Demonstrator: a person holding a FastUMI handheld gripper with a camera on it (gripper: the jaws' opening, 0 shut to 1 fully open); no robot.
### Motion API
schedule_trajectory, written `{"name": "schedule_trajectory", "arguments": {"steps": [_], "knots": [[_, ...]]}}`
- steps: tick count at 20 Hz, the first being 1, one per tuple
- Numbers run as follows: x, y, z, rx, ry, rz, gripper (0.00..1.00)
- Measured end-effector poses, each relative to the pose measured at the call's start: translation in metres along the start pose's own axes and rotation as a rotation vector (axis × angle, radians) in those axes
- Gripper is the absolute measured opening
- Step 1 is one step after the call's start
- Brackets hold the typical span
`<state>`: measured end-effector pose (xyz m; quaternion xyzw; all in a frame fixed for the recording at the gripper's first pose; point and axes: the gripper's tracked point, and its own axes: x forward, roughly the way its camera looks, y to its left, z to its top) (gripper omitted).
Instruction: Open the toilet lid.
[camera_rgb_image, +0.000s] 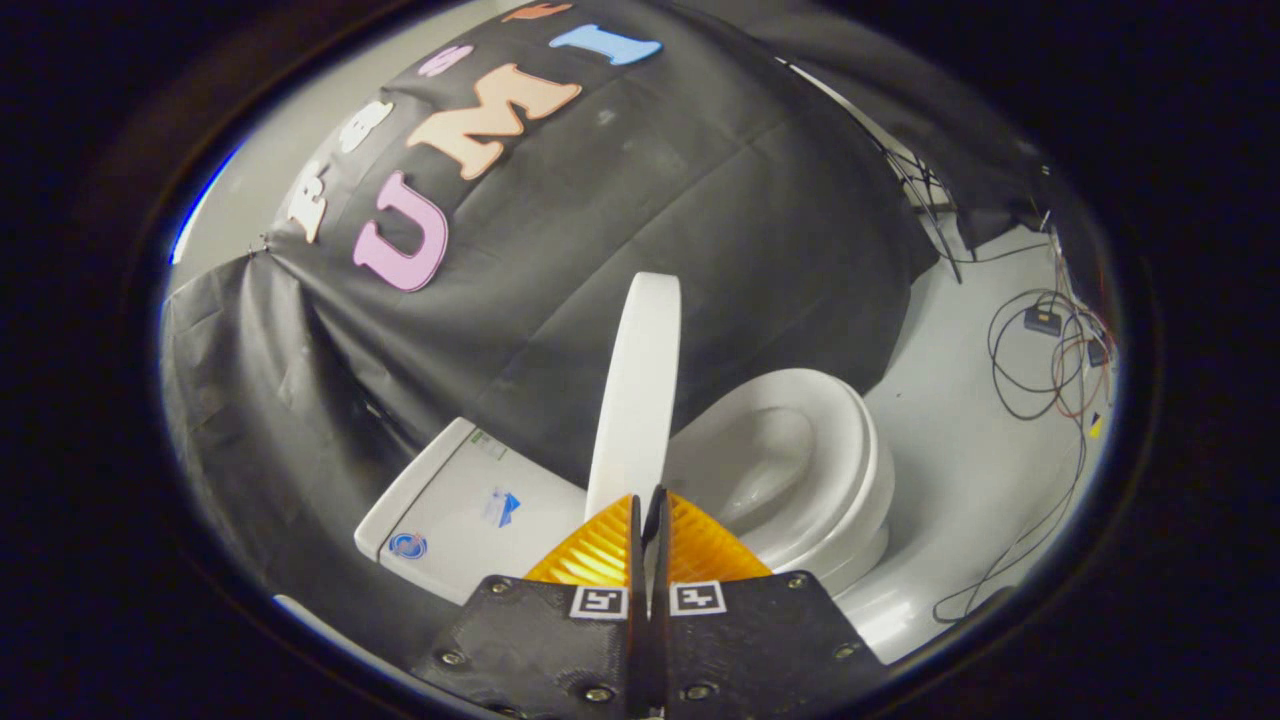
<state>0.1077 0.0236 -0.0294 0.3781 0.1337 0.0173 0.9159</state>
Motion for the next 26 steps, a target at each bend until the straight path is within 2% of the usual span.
{"name": "schedule_trajectory", "arguments": {"steps": [8,15,22,26], "knots": [[-0.008,0.033,0.004,-0.31,-0.043,-0.049,0.01],[-0.01,0.054,0.007,-0.38,-0.082,-0.061,0.01],[-0.016,0.083,0.005,-0.56,-0.12,-0.092,0.01],[-0.018,0.099,0.004,-0.594,-0.135,-0.078,0.01]]}}
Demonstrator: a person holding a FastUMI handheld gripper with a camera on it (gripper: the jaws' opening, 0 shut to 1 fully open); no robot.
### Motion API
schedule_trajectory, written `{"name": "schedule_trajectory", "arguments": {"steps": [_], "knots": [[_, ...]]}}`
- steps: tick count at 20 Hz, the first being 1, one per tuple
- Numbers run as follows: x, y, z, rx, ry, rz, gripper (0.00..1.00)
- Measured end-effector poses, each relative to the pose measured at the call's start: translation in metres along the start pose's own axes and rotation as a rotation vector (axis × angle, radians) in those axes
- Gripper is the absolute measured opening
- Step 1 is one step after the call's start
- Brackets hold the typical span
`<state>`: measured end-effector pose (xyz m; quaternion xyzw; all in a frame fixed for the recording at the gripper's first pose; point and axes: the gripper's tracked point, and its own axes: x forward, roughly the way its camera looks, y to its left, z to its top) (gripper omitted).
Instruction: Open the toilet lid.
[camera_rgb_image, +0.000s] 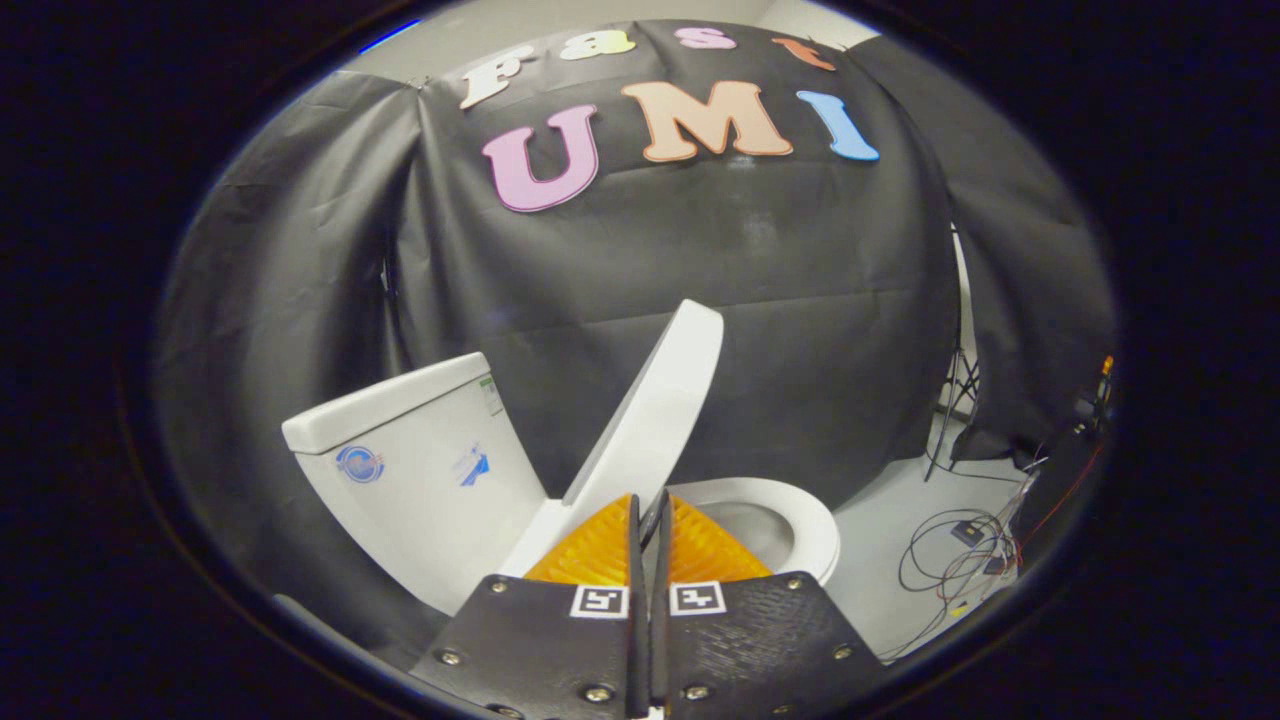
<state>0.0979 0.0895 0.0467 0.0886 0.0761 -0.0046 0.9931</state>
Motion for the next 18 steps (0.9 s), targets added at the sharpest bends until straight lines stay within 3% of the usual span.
{"name": "schedule_trajectory", "arguments": {"steps": [8,18], "knots": [[-0.001,0.034,0.014,-0.042,-0.033,0.041,0.01],[-0.002,0.076,0.029,-0.074,-0.087,0.028,0.01]]}}
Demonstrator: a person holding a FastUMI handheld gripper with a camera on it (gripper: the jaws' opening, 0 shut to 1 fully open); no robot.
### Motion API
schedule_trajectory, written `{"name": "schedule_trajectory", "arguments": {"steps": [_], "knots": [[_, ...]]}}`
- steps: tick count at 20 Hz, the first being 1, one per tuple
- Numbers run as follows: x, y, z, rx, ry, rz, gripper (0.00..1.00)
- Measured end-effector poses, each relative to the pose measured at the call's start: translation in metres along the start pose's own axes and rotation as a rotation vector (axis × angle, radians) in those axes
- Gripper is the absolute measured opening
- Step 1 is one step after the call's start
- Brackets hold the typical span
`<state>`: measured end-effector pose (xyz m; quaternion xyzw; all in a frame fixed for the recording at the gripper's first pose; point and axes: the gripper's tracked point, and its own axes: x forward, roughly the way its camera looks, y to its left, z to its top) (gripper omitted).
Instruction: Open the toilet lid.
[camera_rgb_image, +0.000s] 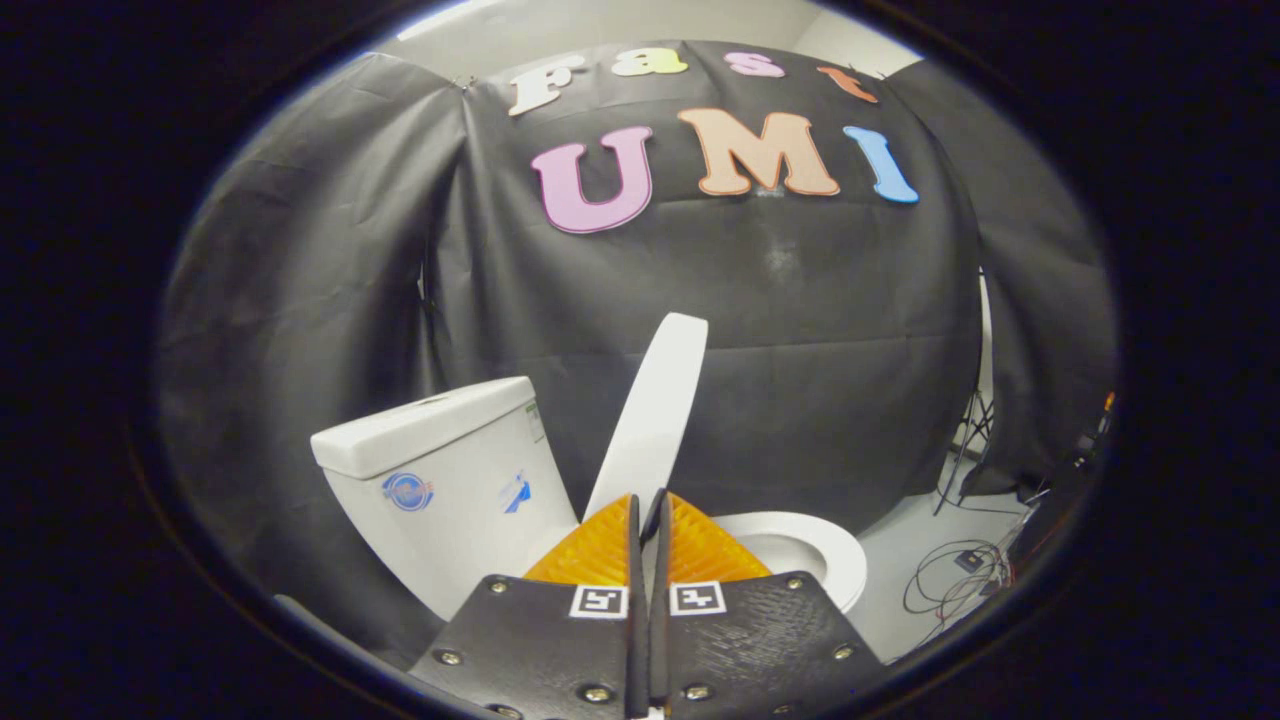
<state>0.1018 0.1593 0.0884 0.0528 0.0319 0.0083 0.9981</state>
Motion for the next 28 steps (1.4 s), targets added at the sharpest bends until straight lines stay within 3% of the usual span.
{"name": "schedule_trajectory", "arguments": {"steps": [5,28], "knots": [[0.0,0.017,0.006,-0.018,-0.011,0.004,0.01],[-0.001,0.124,0.011,-0.002,-0.093,0.165,0.01]]}}
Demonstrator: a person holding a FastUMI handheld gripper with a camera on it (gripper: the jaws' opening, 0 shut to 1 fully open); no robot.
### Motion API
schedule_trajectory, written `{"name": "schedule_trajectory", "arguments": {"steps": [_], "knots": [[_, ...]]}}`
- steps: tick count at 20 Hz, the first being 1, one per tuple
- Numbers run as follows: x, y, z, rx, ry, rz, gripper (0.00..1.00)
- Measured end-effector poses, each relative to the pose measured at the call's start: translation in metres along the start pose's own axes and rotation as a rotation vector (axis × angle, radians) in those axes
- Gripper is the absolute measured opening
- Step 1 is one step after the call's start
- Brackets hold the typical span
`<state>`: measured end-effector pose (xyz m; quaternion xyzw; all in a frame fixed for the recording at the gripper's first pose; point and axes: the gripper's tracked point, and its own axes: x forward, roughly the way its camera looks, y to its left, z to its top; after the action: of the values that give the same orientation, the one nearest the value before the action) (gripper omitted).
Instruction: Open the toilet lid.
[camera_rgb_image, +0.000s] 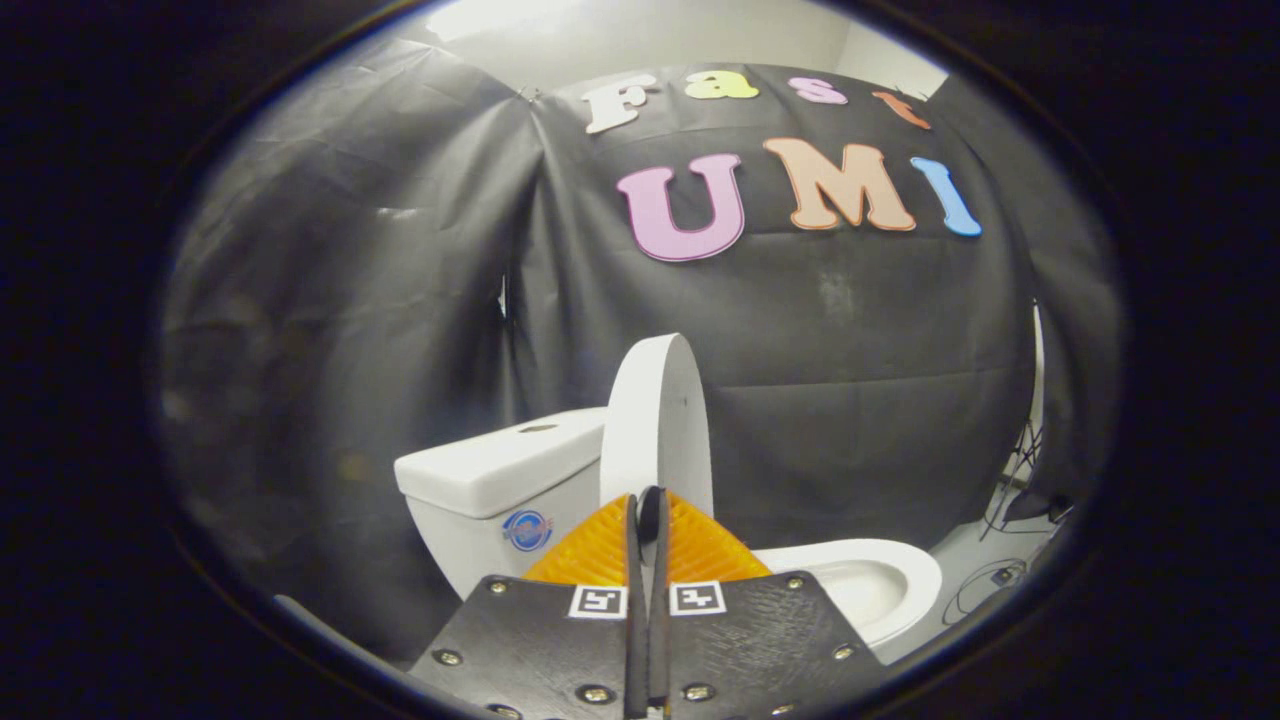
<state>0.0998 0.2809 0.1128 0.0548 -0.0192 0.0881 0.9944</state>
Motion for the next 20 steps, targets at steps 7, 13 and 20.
{"name": "schedule_trajectory", "arguments": {"steps": [7,13,20], "knots": [[0.003,0.019,-0.005,0.041,-0.008,0.053,0.02],[0.005,0.031,-0.009,0.063,-0.003,0.089,0.02],[-0.004,0.033,-0.001,0.079,-0.01,0.1,0.07]]}}
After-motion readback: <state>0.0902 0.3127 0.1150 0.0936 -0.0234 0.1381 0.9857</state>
